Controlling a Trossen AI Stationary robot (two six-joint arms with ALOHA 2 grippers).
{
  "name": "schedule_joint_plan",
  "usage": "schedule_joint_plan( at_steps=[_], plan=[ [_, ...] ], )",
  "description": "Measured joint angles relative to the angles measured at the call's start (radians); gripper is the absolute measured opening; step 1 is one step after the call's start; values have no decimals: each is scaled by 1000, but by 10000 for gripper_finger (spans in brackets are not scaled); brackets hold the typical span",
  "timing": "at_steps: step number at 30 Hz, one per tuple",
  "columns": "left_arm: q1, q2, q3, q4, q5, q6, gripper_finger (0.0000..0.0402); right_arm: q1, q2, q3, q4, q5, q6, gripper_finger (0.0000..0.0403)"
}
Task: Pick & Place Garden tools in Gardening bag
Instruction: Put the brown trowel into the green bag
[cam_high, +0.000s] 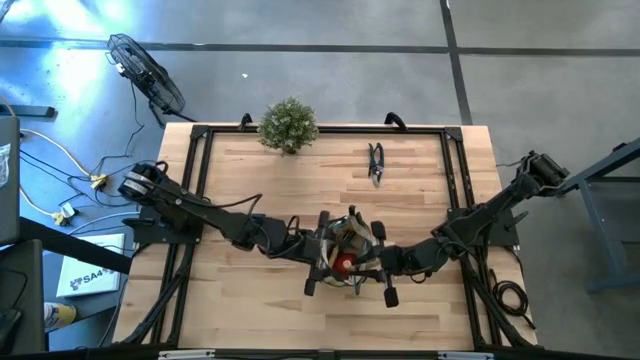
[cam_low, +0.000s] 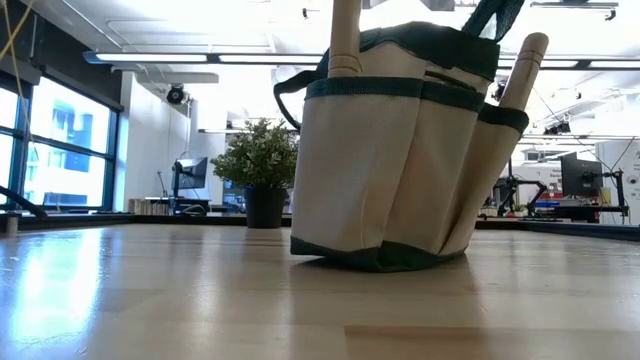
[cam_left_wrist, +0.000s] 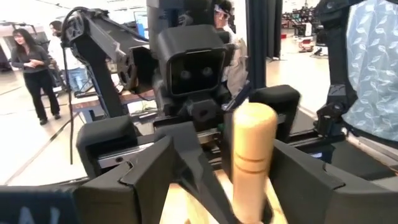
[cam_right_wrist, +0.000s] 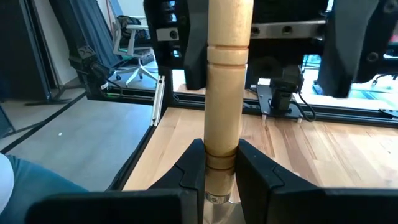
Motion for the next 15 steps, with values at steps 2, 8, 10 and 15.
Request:
schedule_joint_plan(
  at_steps=[2, 8, 10, 15],
  plan=[
    [11, 10, 1, 13, 2, -4, 239, 0, 0, 0, -2, 3, 1, 49],
    [30, 30, 3, 24, 26, -24, 239, 0, 0, 0, -7, 3, 1, 49],
    [32, 31, 2, 25, 36, -24, 236, 0, 1, 0, -9, 6, 1, 49],
    [32, 31, 2, 25, 45, -20, 196, 0, 0, 0, -15, 6, 2, 51]
  ],
)
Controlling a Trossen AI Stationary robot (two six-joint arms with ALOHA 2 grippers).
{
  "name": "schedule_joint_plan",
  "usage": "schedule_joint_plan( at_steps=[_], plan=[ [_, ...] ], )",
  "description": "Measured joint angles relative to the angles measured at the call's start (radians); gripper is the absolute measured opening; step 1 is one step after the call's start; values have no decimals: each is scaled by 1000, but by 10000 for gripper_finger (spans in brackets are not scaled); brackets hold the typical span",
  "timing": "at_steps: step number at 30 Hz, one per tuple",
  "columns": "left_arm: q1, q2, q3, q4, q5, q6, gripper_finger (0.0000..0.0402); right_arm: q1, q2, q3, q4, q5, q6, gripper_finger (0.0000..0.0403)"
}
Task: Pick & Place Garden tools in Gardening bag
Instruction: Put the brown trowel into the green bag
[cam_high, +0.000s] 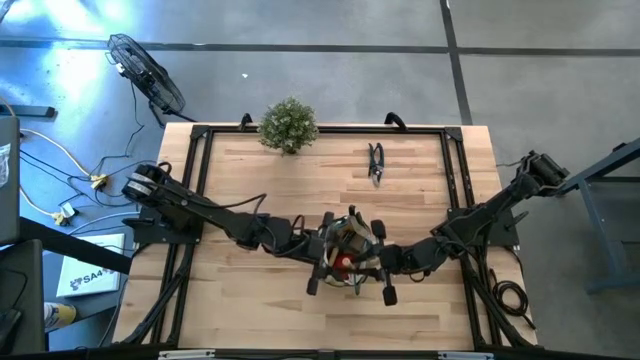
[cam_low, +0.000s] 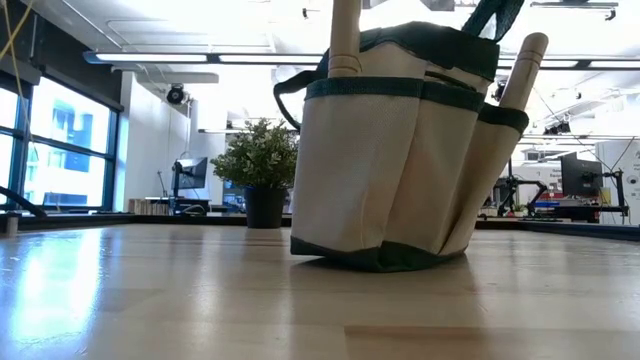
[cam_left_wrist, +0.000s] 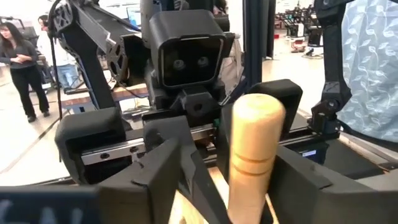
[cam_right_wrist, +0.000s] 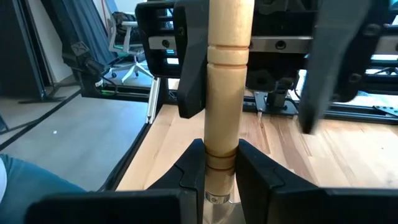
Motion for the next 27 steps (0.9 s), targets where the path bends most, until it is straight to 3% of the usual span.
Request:
schedule_joint_plan(
  at_steps=[8, 19, 27],
  plan=[
    [-2, 0, 0, -12, 12, 18, 60, -1, 0, 0, -13, 6, 3, 52],
    [-1, 0, -1, -16, 16, 39, 63, -6, -1, 0, -21, 0, 18, 56],
    [0, 0, -1, -17, 3, 59, 63, -5, -1, 0, -18, 54, 132, 105]
  ],
)
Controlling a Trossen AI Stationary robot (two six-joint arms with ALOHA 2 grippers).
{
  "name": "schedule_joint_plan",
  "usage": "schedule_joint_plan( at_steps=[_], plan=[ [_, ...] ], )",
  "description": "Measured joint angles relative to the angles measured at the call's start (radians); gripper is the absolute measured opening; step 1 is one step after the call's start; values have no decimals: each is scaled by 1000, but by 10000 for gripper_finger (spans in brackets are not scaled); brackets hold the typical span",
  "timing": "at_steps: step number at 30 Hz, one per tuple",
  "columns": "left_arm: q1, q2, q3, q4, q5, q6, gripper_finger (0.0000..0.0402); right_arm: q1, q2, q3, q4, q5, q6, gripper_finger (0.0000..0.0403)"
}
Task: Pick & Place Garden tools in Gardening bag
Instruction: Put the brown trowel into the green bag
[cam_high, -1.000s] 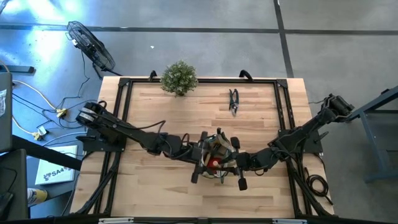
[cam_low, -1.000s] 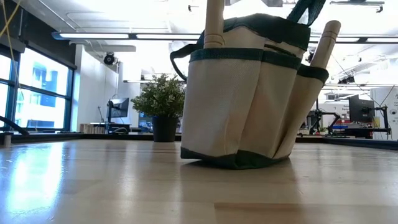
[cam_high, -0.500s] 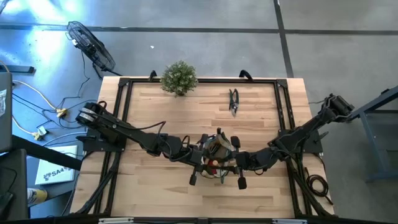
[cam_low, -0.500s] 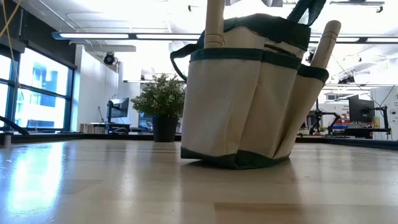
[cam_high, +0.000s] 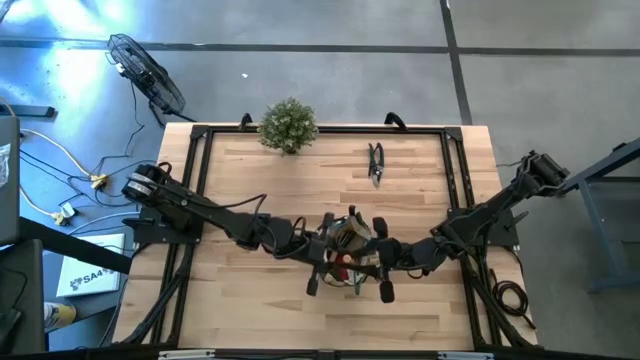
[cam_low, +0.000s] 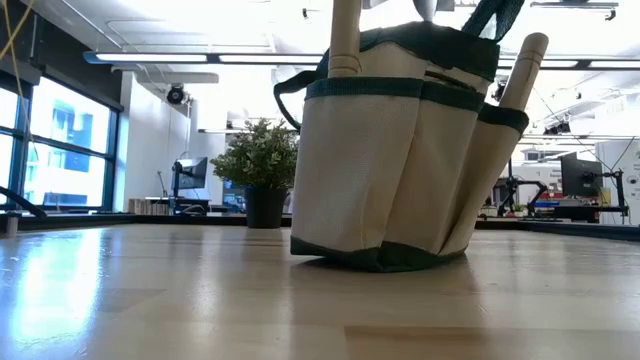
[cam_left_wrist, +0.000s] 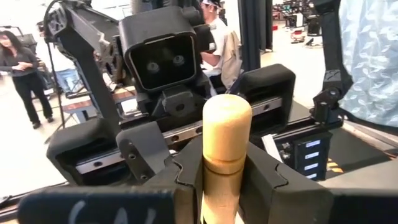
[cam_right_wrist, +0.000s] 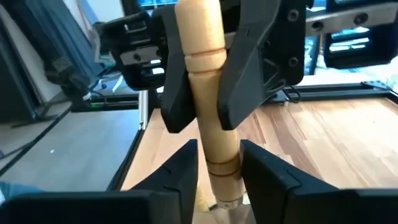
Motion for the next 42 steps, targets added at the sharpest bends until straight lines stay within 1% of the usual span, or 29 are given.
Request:
schedule_joint_plan(
  at_steps=[11, 22, 25, 29, 34, 37, 42],
  plan=[
    [1, 0, 0, -6, 2, -5, 63, 2, 0, 0, -18, 15, 20, 154],
    [0, 0, 0, -13, 6, -9, 63, 2, 0, 0, -20, 16, 49, 233],
    [0, 0, 0, -16, 8, -9, 63, 2, 0, 0, -32, 17, 41, 249],
    [0, 0, 0, -20, 9, -9, 63, 11, -9, 0, -104, 19, 54, 255],
    [0, -17, 0, -60, 12, -10, 63, 38, -52, 0, -211, 20, 151, 256],
    [-1, -49, 0, -87, 24, -12, 63, 57, -71, 0, -222, 20, 187, 256],
    [-1, -102, 0, -143, 35, -12, 63, 80, -72, 0, -224, 21, 195, 256]
  ],
)
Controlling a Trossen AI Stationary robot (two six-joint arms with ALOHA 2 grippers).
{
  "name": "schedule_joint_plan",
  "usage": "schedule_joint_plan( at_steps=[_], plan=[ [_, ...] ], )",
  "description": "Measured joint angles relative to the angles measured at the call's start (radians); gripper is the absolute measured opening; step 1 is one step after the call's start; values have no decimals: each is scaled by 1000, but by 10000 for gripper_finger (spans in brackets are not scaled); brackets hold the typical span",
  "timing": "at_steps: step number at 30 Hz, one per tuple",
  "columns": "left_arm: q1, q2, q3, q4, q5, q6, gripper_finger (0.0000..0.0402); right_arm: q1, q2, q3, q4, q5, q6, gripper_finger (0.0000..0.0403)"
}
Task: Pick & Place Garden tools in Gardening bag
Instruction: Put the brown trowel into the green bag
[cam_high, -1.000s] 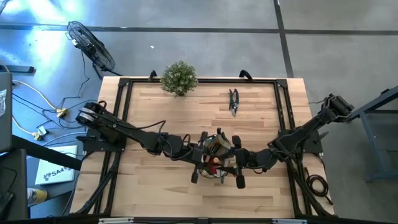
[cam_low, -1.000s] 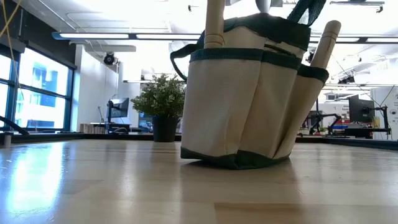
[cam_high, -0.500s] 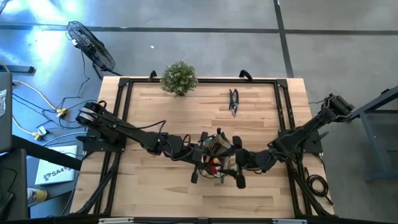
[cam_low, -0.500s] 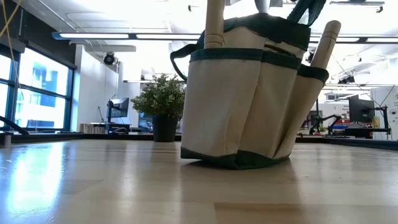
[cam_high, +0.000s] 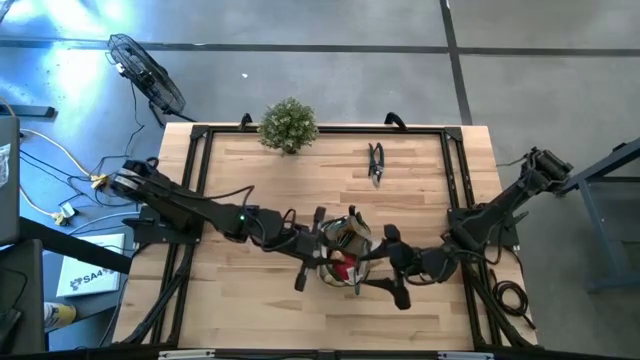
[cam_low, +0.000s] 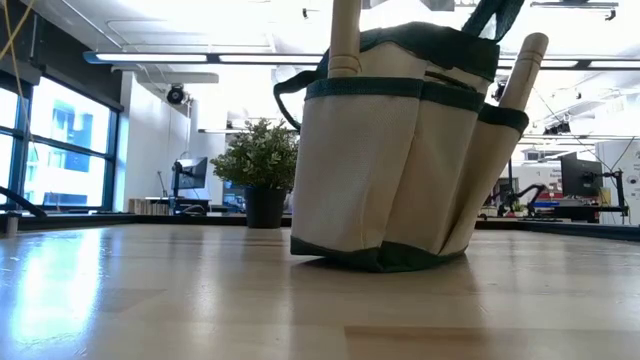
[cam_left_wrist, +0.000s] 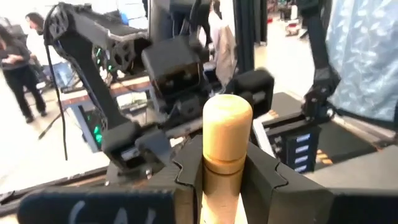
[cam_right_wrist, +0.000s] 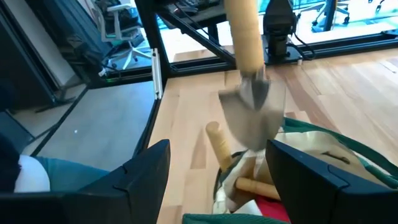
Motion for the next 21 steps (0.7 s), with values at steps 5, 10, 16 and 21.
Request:
schedule_joint_plan(
  at_steps=[5, 10, 16, 21],
  plan=[
    [0, -49, 0, -63, 38, 0, 63, 14, 0, 0, -3, 0, 7, 256],
    [0, -113, 0, -130, 53, 3, 63, 20, 0, 0, 1, 0, 12, 256],
    [0, -199, 0, -226, 74, 2, 63, 20, 0, 0, -2, -3, 53, 256],
    [0, -270, 0, -302, 100, 2, 63, 25, 0, 0, -7, -3, 59, 256]
  ],
)
